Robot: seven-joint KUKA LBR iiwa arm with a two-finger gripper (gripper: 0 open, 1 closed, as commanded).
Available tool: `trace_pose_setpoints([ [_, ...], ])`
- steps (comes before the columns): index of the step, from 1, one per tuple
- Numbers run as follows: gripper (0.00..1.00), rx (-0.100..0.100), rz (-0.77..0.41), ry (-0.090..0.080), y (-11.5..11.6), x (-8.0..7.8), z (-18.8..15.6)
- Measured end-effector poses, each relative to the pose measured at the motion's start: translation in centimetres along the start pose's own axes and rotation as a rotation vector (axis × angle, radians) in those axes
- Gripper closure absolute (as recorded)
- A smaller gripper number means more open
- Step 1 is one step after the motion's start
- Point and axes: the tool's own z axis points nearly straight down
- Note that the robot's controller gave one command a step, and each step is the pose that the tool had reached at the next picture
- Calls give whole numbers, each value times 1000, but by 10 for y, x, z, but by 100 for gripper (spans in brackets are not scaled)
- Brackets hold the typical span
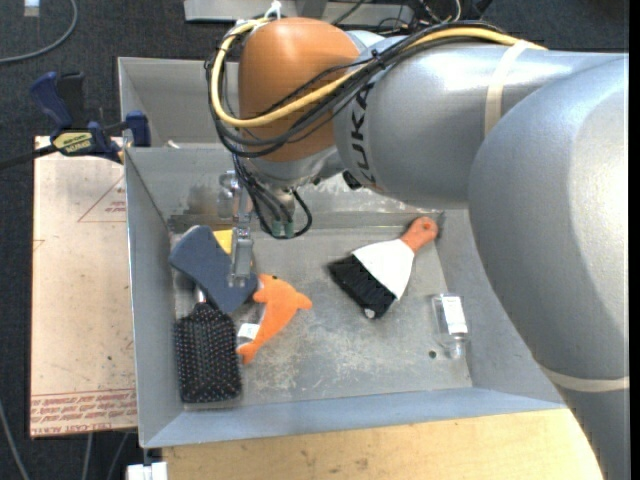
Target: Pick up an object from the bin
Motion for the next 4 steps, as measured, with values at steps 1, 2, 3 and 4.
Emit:
trace_pose_setpoints([
  [1, 0, -1, 3, -6, -1, -1, -5],
  [2, 0, -4, 53, -13, -13, 26, 21],
  [3, 0, -3, 44, -5, -41, 44, 66],
  [4, 0, -2, -29, -14, -52, 54, 102],
])
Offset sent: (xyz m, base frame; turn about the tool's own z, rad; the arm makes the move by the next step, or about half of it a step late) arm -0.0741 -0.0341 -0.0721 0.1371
